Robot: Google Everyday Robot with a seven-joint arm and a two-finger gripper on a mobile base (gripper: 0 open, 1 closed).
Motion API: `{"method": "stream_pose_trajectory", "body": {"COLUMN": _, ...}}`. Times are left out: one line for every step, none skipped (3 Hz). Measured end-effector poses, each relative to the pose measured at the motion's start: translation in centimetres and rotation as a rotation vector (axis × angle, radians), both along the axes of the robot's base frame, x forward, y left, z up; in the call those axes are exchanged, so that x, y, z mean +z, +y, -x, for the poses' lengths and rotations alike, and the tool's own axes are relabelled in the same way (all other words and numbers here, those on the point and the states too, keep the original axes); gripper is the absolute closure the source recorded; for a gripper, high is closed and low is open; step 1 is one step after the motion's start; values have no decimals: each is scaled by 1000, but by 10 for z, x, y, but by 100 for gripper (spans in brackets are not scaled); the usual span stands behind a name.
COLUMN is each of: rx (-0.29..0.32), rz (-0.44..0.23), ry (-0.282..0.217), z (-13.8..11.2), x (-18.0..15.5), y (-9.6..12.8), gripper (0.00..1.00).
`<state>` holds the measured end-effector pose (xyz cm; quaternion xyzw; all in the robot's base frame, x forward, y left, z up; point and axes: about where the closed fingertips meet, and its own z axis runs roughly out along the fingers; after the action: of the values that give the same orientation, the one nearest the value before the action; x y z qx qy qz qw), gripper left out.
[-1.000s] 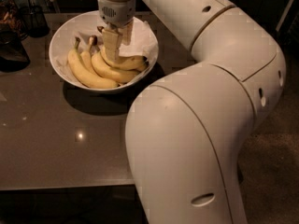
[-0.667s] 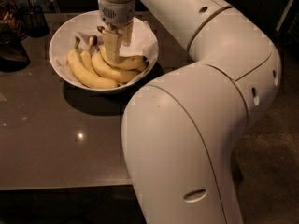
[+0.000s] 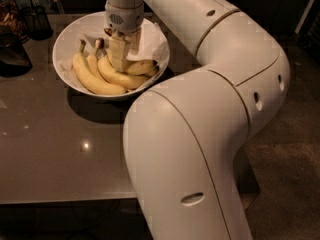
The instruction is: Pick banana from white bowl
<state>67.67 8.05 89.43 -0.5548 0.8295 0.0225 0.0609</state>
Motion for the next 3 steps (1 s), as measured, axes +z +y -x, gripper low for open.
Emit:
{"method": "stream_pose_trajectory", "body": {"rx": -6, "rz": 1, "ry": 17, "z": -2, "x": -8, "y": -1, "gripper": 48}}
{"method": "stream_pose_trajectory", "body": {"rx": -6, "rz": 1, "ry": 17, "z": -2, "x": -8, "y": -1, "gripper": 68}}
{"method": "stream_pose_trajectory", "body": {"rx": -6, "rz": 1, "ry": 17, "z": -2, "x": -2, "y": -1, "gripper": 91}}
